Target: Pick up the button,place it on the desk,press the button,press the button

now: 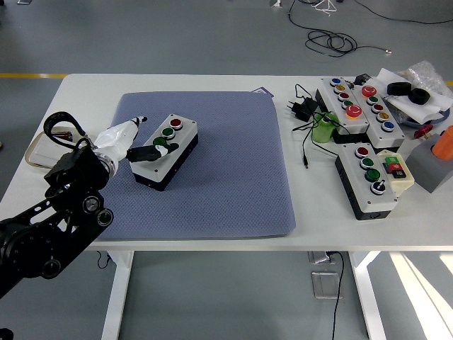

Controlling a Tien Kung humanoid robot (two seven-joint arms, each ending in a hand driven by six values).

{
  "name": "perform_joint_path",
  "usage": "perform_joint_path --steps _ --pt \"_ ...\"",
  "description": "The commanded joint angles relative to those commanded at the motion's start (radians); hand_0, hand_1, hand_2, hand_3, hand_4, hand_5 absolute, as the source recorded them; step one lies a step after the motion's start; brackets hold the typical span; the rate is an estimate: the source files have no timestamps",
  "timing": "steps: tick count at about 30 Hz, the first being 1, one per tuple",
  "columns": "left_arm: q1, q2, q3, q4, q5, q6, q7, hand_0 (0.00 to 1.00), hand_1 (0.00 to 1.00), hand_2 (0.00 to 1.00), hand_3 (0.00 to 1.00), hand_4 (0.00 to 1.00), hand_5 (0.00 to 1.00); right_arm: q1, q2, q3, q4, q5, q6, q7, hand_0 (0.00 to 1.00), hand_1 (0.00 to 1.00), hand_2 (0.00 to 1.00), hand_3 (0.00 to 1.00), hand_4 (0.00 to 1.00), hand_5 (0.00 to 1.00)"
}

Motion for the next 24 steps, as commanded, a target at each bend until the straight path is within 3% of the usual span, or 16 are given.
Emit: perform_joint_path --steps 4,5,9,13,14,24 --pt "-0.005 -0.008 0.01 0.009 -0.001 0.002 0.0 0.945 0.998 0.998 0.998 0.998 0.821 0.001 0.0 0.0 0.0 0.0 0.0 0.0 0.787 0.797 0.817 0.751 0.412 0.479" --pt "-0.017 -0.028 0.024 0.029 -0.008 0.026 0.0 0.945 0.998 0.998 0.998 0.998 0.821 0.003 -0.001 0.001 0.0 0.002 0.0 0.001 0.787 0.797 0.817 0.751 0.412 0.479" --pt "-0.034 -0.054 0.04 0.059 -0.007 0.061 0.0 0.916 0.998 0.998 0.998 0.998 0.812 0.006 -0.002 0.004 0.0 -0.001 0.0 0.002 0.787 0.797 0.817 0.751 0.412 0.479" --pt "-0.062 -0.09 0.052 0.13 0.049 0.117 0.0 0.916 0.998 0.998 0.998 0.998 0.812 0.009 -0.003 0.008 0.0 -0.007 0.0 0.001 0.787 0.797 0.817 0.751 0.412 0.479" --pt "-0.066 -0.095 0.053 0.141 0.061 0.121 0.0 0.849 0.998 0.998 0.998 0.998 0.8 0.009 -0.004 0.008 0.0 -0.008 0.001 0.001 0.787 0.797 0.817 0.751 0.412 0.479" --pt "-0.088 -0.141 0.061 0.235 0.112 0.114 0.0 0.84 0.998 0.998 0.998 0.998 0.786 0.01 -0.005 0.014 0.0 -0.013 0.0 0.0 0.787 0.797 0.817 0.751 0.412 0.479"
